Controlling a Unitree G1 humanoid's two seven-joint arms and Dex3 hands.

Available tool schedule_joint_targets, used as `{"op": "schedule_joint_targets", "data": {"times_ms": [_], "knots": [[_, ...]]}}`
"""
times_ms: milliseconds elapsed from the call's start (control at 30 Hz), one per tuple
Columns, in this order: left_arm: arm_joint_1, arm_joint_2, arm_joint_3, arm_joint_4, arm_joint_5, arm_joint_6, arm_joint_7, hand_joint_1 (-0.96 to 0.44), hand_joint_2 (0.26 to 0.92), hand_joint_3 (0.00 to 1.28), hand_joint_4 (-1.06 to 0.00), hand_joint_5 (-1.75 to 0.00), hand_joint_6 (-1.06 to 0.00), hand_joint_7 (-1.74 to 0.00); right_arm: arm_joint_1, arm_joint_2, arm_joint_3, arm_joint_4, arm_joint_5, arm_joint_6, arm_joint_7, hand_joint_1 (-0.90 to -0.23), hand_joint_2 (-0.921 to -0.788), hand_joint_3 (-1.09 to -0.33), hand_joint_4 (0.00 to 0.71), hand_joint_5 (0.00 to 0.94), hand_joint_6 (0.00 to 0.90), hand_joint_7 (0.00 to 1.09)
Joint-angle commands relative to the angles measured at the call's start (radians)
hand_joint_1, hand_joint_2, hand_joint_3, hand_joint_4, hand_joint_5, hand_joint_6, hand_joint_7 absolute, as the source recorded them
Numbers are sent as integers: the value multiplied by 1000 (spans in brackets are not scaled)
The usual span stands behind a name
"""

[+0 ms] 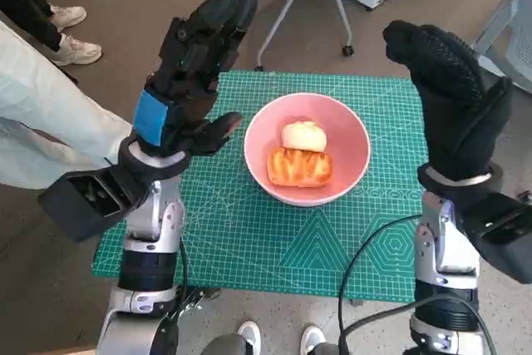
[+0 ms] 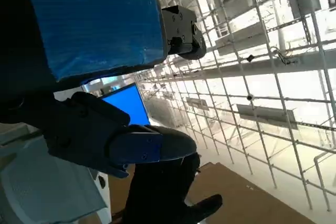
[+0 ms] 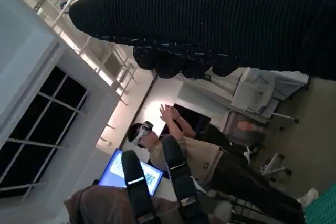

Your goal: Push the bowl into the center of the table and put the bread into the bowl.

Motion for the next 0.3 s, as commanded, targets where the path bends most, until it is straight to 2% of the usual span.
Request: {"op": "schedule_joint_targets", "data": {"times_ms": [33,300], "knots": [[13,-5,-2,2,-10,0,6,-680,921,422,-128,-13,1,-535,17,-17,2,-9,-11,15,3,-682,-921,-748,200,5,100,503],[22,-9,-5,-15,-20,17,6,-682,921,420,-130,-12,1,-508,13,-24,2,-7,-23,15,-1,-681,-921,-748,200,4,102,498]]}}
